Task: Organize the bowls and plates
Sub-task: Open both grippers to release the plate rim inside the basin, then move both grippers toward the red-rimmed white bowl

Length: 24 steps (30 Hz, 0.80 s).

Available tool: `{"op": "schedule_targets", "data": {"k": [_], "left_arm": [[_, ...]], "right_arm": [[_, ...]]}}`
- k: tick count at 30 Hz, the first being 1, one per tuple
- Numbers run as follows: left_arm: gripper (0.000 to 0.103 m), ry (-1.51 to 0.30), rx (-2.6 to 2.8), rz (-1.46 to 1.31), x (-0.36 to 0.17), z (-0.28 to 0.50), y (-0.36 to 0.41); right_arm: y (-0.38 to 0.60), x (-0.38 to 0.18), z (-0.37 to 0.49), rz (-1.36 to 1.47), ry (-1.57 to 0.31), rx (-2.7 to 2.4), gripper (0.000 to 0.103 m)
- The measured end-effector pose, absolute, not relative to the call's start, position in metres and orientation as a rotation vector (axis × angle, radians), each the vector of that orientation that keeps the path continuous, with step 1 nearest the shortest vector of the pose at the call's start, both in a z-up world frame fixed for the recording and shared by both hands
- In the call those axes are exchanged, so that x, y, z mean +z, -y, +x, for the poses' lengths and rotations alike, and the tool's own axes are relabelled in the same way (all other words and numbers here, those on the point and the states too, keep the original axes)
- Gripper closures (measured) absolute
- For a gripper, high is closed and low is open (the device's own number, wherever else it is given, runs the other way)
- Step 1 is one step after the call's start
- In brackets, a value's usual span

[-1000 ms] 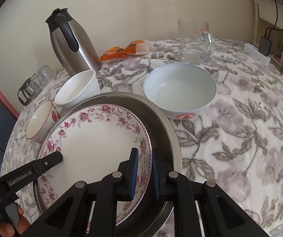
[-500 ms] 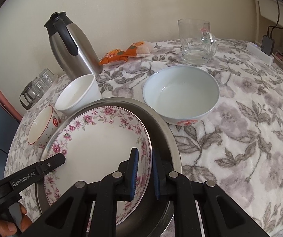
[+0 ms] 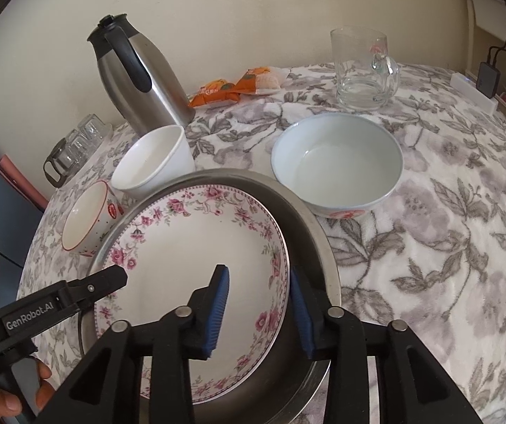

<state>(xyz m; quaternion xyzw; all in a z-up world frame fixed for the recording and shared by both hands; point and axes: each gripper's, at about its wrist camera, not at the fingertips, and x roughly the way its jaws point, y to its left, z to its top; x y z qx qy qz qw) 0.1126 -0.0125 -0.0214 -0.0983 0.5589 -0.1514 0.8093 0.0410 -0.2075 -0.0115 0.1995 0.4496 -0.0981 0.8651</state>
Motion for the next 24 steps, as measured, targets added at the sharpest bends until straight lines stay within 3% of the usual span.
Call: {"op": "schedule_targets", "data": {"k": [1,3,11,14,24], "left_arm": [[0.048,-1.192,-0.321,-0.212,-0.02,0.112,0.012],[0.044,-1.186,-0.301,-0.207,-0.016,0.112,0.01],[0.044,-1.165,-0.296,-0.224,-0.003,0.11,0.003],[0.042,-1.14,-0.29,-0.223,0.005,0.109,0.001],[0.017,-1.085,-0.102,-0.164,0.013,0.112,-0.022]], "right_arm": [[0.208,-0.009,0.04,0.412,-0.939,-0.22,0.052],[0.211,-0.004,0.038,0.42,-0.923,-0.22,0.051],[0.224,0.015,0.03,0.438,-0.888,-0.25,0.05],[0.231,0.02,0.027,0.432,-0.901,-0.305,0.04],[0.265,0.017,0.012,0.458,-0.977,-0.466,0.022]]}}
